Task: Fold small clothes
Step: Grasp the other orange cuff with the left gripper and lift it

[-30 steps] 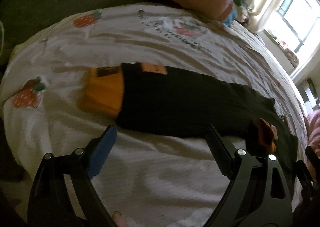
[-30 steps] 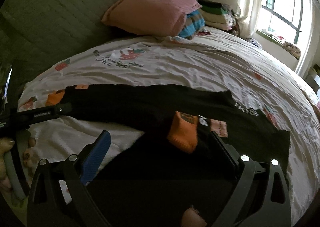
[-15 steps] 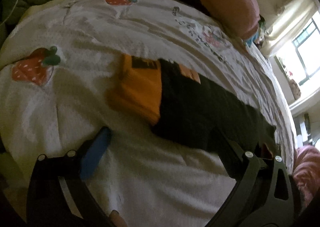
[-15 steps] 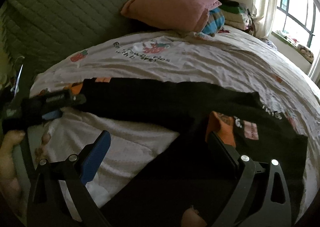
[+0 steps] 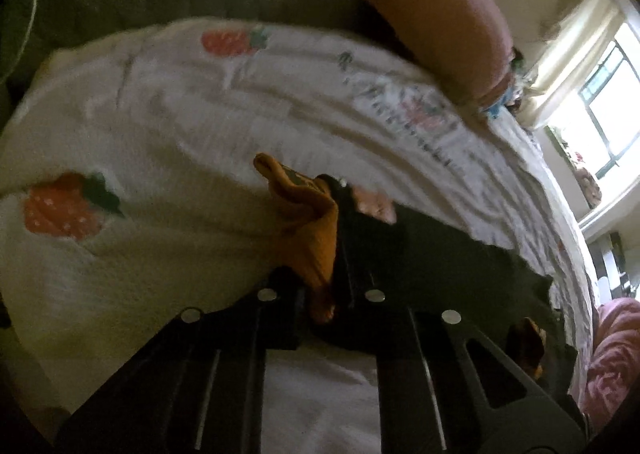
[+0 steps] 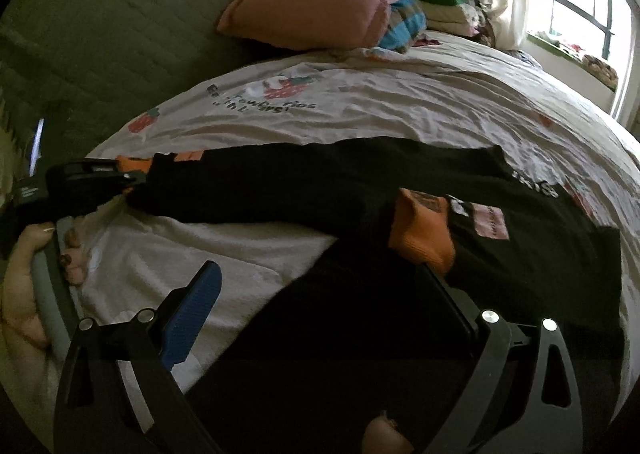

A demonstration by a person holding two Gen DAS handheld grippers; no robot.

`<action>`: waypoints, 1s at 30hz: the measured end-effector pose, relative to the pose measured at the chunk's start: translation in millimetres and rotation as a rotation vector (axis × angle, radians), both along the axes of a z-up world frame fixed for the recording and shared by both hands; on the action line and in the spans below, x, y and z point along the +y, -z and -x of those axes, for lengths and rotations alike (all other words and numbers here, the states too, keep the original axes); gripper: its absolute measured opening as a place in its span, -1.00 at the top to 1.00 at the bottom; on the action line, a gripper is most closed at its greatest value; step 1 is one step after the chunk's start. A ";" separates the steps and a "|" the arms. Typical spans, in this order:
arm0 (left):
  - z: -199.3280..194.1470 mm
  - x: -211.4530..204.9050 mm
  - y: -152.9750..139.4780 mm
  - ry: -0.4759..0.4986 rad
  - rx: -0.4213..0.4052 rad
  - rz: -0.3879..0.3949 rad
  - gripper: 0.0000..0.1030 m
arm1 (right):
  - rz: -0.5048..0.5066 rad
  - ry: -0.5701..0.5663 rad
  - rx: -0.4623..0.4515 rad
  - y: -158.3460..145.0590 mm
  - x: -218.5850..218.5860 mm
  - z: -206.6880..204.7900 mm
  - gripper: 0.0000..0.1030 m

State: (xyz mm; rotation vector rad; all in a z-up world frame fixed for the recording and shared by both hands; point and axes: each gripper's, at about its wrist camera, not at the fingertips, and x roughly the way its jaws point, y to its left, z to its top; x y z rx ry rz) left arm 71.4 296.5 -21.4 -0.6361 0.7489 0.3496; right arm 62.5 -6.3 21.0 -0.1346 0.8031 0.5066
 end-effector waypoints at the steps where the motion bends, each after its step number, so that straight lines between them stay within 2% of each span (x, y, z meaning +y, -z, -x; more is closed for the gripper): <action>1: 1.4 -2.8 -6.8 0.006 -0.016 -0.009 0.94 | -0.006 0.007 -0.001 -1.3 -4.2 -0.3 -0.87; 12: -2.1 -65.1 -81.9 0.161 -0.150 -0.104 0.96 | -0.103 0.134 -0.024 -20.7 -69.2 -3.9 -0.87; 17: -10.1 -99.6 -107.5 0.231 -0.185 -0.143 0.96 | -0.138 0.212 -0.036 -26.5 -108.4 -4.4 -0.87; 30: -38.0 -193.9 -141.9 0.410 -0.224 -0.214 0.96 | -0.210 0.380 -0.069 -34.3 -202.9 2.2 -0.87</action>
